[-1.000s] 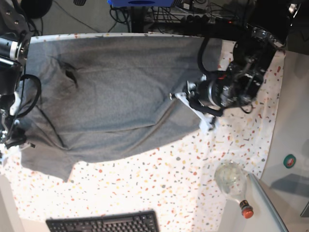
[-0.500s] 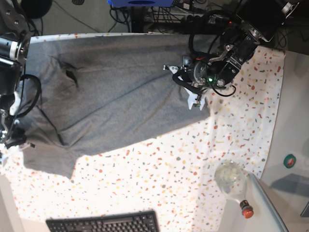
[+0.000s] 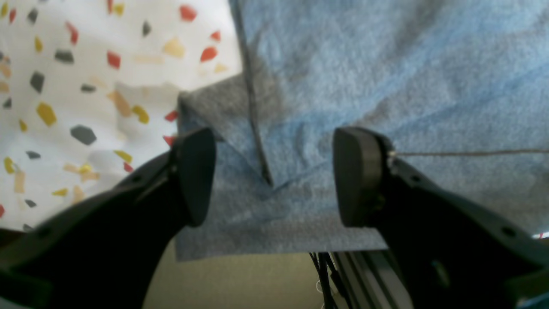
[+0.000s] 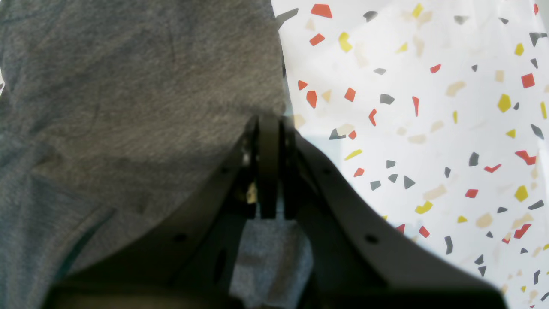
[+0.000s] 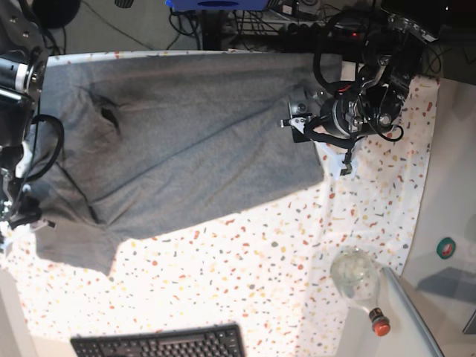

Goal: Layout the t-shirt on the table in an organized manner, then fold the t-shirt properly
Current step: 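Drag the hem edge with the left gripper toward the shirt's collar, then release the hem and reposition the left gripper along the shirt edge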

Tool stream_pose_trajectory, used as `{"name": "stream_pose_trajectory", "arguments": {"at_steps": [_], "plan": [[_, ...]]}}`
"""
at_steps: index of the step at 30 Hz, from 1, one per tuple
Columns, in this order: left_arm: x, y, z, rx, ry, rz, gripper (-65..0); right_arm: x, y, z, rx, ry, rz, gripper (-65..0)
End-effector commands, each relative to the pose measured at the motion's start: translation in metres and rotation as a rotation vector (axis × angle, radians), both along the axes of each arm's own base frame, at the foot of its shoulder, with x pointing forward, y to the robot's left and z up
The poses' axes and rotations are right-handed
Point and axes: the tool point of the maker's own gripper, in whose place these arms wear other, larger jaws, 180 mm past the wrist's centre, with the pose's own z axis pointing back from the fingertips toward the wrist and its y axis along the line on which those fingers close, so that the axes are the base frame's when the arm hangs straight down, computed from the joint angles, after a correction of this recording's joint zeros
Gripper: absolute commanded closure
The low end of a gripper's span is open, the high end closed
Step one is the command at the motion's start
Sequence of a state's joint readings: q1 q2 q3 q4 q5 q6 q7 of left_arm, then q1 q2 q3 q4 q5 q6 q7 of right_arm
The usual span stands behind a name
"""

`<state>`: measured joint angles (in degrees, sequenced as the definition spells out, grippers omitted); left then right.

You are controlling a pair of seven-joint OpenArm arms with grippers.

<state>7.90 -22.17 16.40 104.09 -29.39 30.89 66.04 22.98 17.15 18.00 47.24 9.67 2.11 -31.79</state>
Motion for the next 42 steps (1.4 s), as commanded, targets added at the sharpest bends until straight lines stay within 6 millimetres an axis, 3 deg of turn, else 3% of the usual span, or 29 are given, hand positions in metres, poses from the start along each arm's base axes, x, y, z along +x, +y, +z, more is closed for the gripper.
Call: {"name": "stream_pose_trajectory", "arguments": {"at_steps": [1,8,11,14,19,22,25,28,30,31,35,38,42], "plan": [[0.009,-0.001,0.012,-0.012,-0.046,-0.008,-42.5,0.016,-0.014,0.023,-0.034,-0.061,-0.009,0.0],[0.042,0.029,0.037,-0.027,-0.177,-0.031,-43.3,0.016,-0.014,0.023,-0.034,-0.060,-0.008,0.0],[0.058,0.041,0.043,-0.043,-0.237,-0.094,-53.2,0.016,-0.014,0.023,-0.034,-0.060,-0.008,0.0],[0.071,0.049,0.025,-0.081,-0.211,-0.089,-58.7,0.016,-0.014,0.023,-0.034,-0.060,-0.008,0.0],[0.083,0.044,-0.015,-0.160,-0.093,-0.028,-58.7,0.016,-0.014,0.023,-0.034,-0.060,-0.008,0.0],[0.091,0.040,-0.026,-0.184,-0.065,-0.005,-58.7,0.016,-0.014,0.023,-0.034,-0.060,-0.008,0.0],[0.101,0.024,-0.039,-0.187,-0.084,-0.025,-58.6,0.016,-0.014,0.023,-0.034,-0.060,-0.008,0.0],[0.096,0.010,-0.062,-0.177,-0.031,-0.057,-58.3,0.016,-0.015,0.024,-0.036,-0.062,-0.008,0.0],[0.093,0.009,-0.070,-0.180,-0.021,-0.046,-52.2,0.016,-0.016,0.024,-0.036,-0.063,-0.011,0.0],[0.094,0.011,-0.071,-0.178,-0.034,-0.036,-44.6,0.015,-0.017,0.025,-0.037,-0.063,-0.013,0.0],[0.104,0.034,-0.065,-0.169,-0.089,0.038,-2.0,0.015,-0.019,0.025,-0.040,-0.064,-0.016,0.0],[0.118,0.052,-0.049,-0.130,-0.139,0.032,0.0,0.015,-0.019,0.025,-0.040,-0.063,-0.015,0.0],[0.138,0.049,-0.018,-0.034,-0.231,-0.057,0.0,0.015,-0.017,0.024,-0.039,-0.060,-0.009,0.0]]}}
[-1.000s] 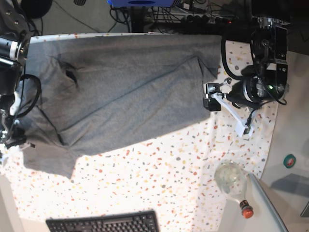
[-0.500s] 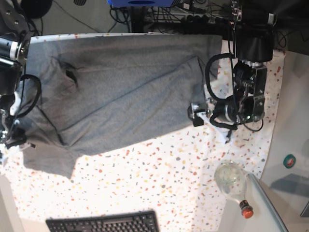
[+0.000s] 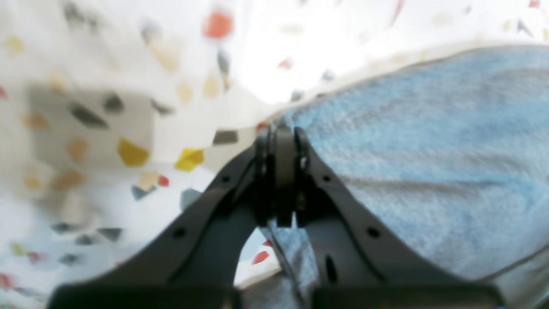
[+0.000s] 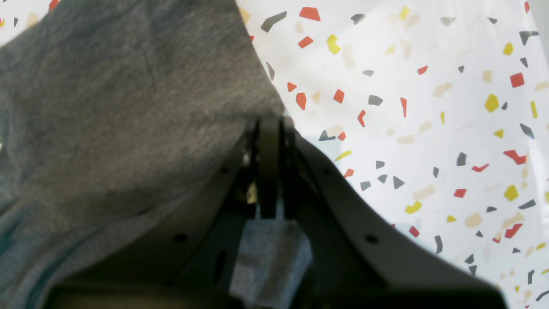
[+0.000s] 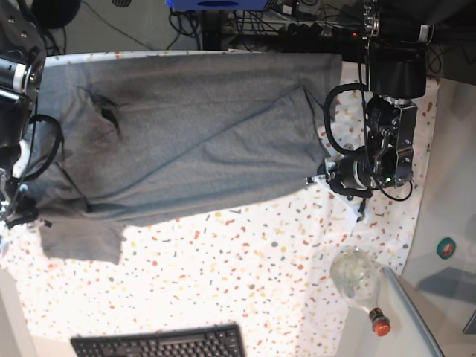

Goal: Layout the t-shirt on the table in an organized manner, then fold the t-shirt properly
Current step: 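Release the hem and reposition the left gripper along the shirt edge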

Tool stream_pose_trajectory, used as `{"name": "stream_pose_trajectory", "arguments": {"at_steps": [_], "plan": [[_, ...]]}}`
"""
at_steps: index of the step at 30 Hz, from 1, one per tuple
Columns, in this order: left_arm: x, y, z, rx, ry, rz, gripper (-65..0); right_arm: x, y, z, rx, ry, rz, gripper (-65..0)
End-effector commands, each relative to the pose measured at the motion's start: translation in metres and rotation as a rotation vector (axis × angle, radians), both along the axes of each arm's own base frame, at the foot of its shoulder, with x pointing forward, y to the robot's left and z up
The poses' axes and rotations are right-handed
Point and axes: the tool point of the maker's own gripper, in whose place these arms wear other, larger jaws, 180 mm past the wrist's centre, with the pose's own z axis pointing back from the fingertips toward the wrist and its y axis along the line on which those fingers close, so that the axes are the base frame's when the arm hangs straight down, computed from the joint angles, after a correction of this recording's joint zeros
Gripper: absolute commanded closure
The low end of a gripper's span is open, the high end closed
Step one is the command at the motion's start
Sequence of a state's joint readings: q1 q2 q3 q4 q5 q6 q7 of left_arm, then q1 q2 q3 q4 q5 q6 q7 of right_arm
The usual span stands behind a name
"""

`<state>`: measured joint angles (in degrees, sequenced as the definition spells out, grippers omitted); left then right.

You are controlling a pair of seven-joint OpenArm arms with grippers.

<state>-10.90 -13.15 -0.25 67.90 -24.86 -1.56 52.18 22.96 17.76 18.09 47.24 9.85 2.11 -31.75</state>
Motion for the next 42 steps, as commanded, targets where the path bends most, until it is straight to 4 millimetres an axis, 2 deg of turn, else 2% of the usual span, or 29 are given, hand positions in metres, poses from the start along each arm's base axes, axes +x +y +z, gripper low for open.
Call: {"name": "stream_pose_trajectory", "arguments": {"at_steps": [1,4,9,15,20,23,29,33,38,42], "plan": [[0.022,0.000,0.023,0.050,-0.085,-0.023,0.0,0.016,-0.011,0.022,-0.032,-0.058,-0.003,0.0],[0.028,-0.009,0.034,0.202,-0.126,-0.127,0.0,0.016,-0.011,0.022,-0.032,-0.058,-0.003,0.0],[0.022,-0.025,0.043,0.377,-0.178,-0.255,0.0,0.016,-0.011,0.022,-0.032,-0.058,-0.003,0.0],[-0.002,-0.045,0.051,0.705,-0.242,-0.480,0.0,0.016,-0.011,0.022,-0.032,-0.058,-0.003,0.0],[-0.022,-0.057,0.044,0.895,-0.289,-0.647,0.0,0.016,-0.011,0.022,-0.032,-0.058,-0.003,0.0],[-0.029,-0.061,0.039,0.943,-0.318,-0.710,0.0,0.016,-0.010,0.021,-0.031,-0.058,-0.002,0.0],[-0.029,-0.057,0.044,1.033,-0.334,-0.746,0.0,0.016,-0.010,0.021,-0.031,-0.058,-0.002,0.0],[-0.035,-0.078,0.040,1.122,-0.375,-0.892,0.0,0.016,-0.010,0.021,-0.031,-0.058,-0.002,0.0],[-0.049,-0.115,0.035,1.149,-0.443,-1.037,0.0,0.016,-0.009,0.021,-0.029,-0.058,-0.002,0.0],[-0.055,-0.129,0.036,1.190,-0.481,-1.098,0.0,0.016,-0.010,0.021,-0.031,-0.058,-0.002,0.0]]}}
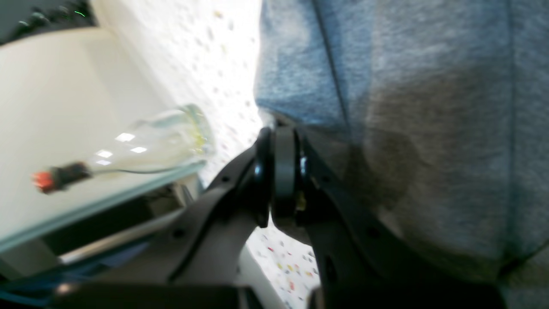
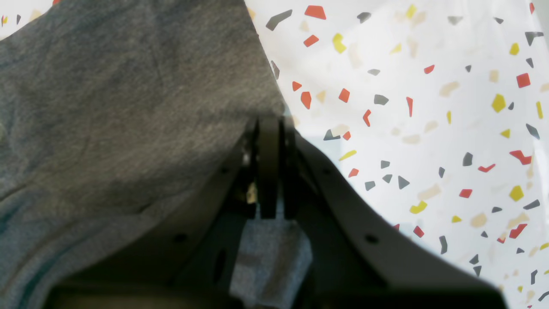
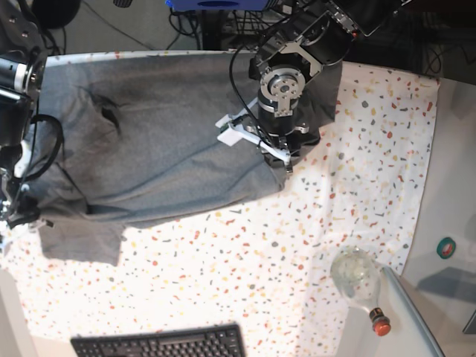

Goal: Layout the t-shirt on the table in an organized manner, then fold the t-shirt properly
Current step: 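Release the hem and reposition the left gripper along the shirt edge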

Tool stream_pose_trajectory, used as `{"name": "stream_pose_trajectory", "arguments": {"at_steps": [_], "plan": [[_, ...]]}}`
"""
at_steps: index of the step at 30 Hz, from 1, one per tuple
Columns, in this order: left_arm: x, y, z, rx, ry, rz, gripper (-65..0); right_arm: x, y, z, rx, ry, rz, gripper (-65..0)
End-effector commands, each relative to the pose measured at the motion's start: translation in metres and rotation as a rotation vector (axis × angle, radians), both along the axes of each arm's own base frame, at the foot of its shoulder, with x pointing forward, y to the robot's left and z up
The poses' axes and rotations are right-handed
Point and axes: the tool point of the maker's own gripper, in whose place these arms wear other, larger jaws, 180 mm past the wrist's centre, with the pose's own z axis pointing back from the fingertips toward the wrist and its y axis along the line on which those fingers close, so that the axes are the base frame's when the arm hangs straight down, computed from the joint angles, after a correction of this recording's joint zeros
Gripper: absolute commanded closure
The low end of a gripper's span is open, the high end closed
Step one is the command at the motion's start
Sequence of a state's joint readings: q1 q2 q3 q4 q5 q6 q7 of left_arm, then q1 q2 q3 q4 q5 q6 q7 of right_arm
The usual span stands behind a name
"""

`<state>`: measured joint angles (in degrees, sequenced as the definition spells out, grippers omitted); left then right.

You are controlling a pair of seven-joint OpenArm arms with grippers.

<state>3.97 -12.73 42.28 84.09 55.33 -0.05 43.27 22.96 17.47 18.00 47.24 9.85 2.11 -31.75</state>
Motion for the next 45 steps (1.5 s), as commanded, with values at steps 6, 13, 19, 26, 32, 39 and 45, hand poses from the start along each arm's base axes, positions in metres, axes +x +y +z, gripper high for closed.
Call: {"name": "stream_pose_trajectory", "arguments": {"at_steps": [6,13,19,26,32,39,45], "plan": [[0.005,-0.003,0.010,0.009,-0.042,-0.011,0.0,0.016,-0.013,0.022,-0.035,-0.059,-0.006,0.0],[0.004,-0.005,0.011,0.001,-0.043,-0.012,-5.9,0.016,-0.013,0.022,-0.035,-0.059,-0.006,0.0],[0.009,-0.009,0.026,-0.038,-0.073,-0.001,-35.5,0.016,-0.014,0.023,-0.036,-0.060,-0.006,0.0],[0.026,-0.002,0.057,-0.357,-0.037,0.176,-52.7,0.016,-0.014,0.023,-0.036,-0.060,-0.006,0.0],[0.054,0.077,0.070,-0.957,0.085,0.626,-42.1,0.016,-0.014,0.023,-0.036,-0.060,-0.006,0.0],[0.056,0.112,0.012,-1.256,0.439,0.813,-41.1,0.016,-0.013,0.023,-0.035,-0.060,-0.004,0.0],[0.053,0.115,-0.020,-1.227,0.526,0.891,-41.1,0.017,-0.012,0.023,-0.034,-0.060,-0.004,0.0]]}}
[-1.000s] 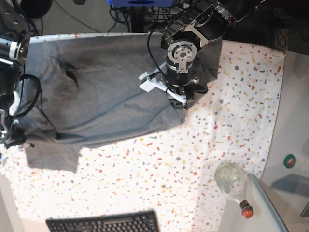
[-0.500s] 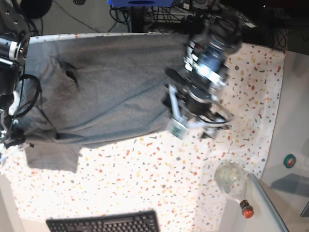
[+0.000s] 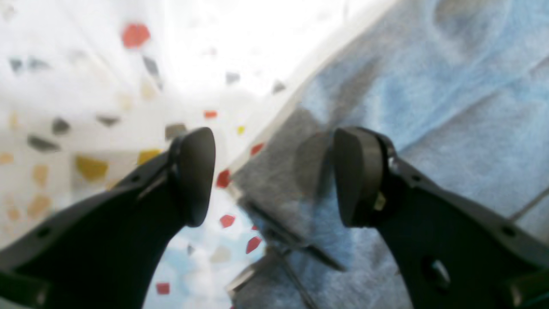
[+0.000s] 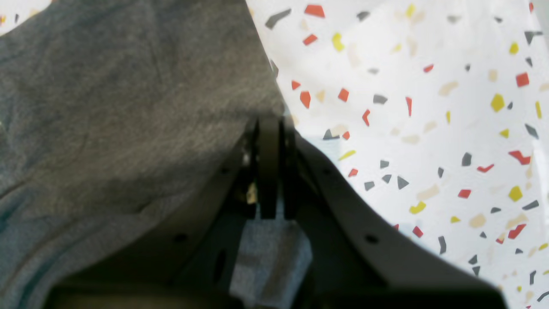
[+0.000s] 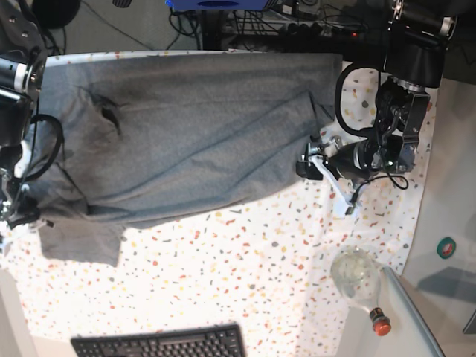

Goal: Layout the t-shirt on the table in an organized manner, then fold the t-shirt properly
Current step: 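Release the hem and reposition the left gripper along the shirt edge, then pull the shirt edge outward with the left gripper to straighten it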

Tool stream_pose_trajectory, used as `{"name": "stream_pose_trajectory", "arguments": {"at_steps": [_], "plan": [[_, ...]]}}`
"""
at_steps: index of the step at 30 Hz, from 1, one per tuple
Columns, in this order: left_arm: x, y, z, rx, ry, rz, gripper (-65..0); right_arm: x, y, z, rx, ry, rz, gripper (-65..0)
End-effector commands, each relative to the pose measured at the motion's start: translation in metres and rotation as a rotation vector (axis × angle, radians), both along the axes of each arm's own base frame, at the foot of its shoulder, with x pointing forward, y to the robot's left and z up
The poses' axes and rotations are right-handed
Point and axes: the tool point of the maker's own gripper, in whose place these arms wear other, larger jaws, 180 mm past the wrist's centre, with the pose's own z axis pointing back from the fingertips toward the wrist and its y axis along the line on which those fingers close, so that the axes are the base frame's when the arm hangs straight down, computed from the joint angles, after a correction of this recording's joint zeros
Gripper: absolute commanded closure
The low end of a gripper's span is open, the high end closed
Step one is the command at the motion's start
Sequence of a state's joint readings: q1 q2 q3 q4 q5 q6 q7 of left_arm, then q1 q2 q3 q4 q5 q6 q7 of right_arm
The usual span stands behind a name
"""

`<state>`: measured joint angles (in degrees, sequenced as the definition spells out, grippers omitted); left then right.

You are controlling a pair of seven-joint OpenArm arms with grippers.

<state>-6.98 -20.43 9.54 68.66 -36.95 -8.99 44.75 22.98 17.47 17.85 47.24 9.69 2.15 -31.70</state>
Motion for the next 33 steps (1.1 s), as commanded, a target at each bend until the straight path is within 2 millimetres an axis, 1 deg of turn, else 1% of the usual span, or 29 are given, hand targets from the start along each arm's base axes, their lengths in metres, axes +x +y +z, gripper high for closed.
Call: {"name": "stream_pose_trajectory", "arguments": {"at_steps": [1,2,3,7,9,10,11,12,13,14,16,18,21,23,24,28,31,33], "plan": [[0.015,0.005,0.013,0.000,-0.047,0.007,-41.1,0.016,-0.012,0.023,-0.030,-0.061,-0.007,0.0],[0.014,0.004,0.013,-0.001,-0.045,0.005,-41.1,0.016,-0.012,0.023,-0.030,-0.061,-0.007,0.0],[0.011,-0.002,0.010,-0.003,-0.032,-0.010,-41.0,0.016,-0.012,0.023,-0.030,-0.061,-0.007,0.0],[-0.001,-0.014,0.001,0.004,0.020,-0.062,-40.3,0.016,-0.013,0.023,-0.032,-0.061,-0.008,0.0],[-0.002,-0.016,-0.001,0.003,0.027,-0.065,-39.0,0.016,-0.013,0.023,-0.032,-0.061,-0.008,0.0],[-0.001,-0.015,0.000,0.002,0.024,-0.059,-34.9,0.016,-0.013,0.023,-0.032,-0.061,-0.008,0.0],[0.000,-0.015,0.001,0.000,0.020,-0.056,-27.0,0.016,-0.013,0.023,-0.032,-0.061,-0.008,0.0],[0.001,-0.014,0.002,0.001,0.017,-0.056,-17.8,0.016,-0.013,0.023,-0.032,-0.061,-0.008,0.0],[0.006,-0.012,0.005,0.007,0.003,-0.052,-5.8,0.016,-0.012,0.023,-0.030,-0.061,-0.007,0.0],[0.015,-0.008,0.011,0.009,-0.015,-0.039,0.0,0.016,-0.012,0.023,-0.030,-0.061,-0.007,0.0],[0.031,0.002,0.023,0.008,-0.051,-0.003,0.0,0.017,-0.011,0.023,-0.031,-0.061,-0.005,0.0],[0.052,0.006,0.041,0.009,-0.099,0.007,0.0,0.026,-0.005,0.028,-0.044,-0.067,0.025,0.0],[0.079,0.007,0.065,0.012,-0.164,0.008,0.0,0.046,0.004,0.044,-0.079,-0.087,0.082,0.0],[0.095,0.006,0.082,0.011,-0.203,0.005,0.0,0.057,0.001,0.058,-0.109,-0.105,0.103,0.0],[0.101,0.005,0.089,0.009,-0.220,0.005,0.0,0.064,0.003,0.065,-0.119,-0.124,0.114,0.0],[0.121,0.005,0.110,0.008,-0.272,0.007,0.0,0.087,0.010,0.087,-0.175,-0.209,0.165,0.0],[0.131,0.007,0.121,0.027,-0.301,0.006,0.0,0.098,0.017,0.097,-0.209,-0.258,0.204,0.0],[0.137,0.010,0.126,0.086,-0.320,-0.006,0.0,0.105,0.022,0.103,-0.234,-0.303,0.230,0.0]]}}
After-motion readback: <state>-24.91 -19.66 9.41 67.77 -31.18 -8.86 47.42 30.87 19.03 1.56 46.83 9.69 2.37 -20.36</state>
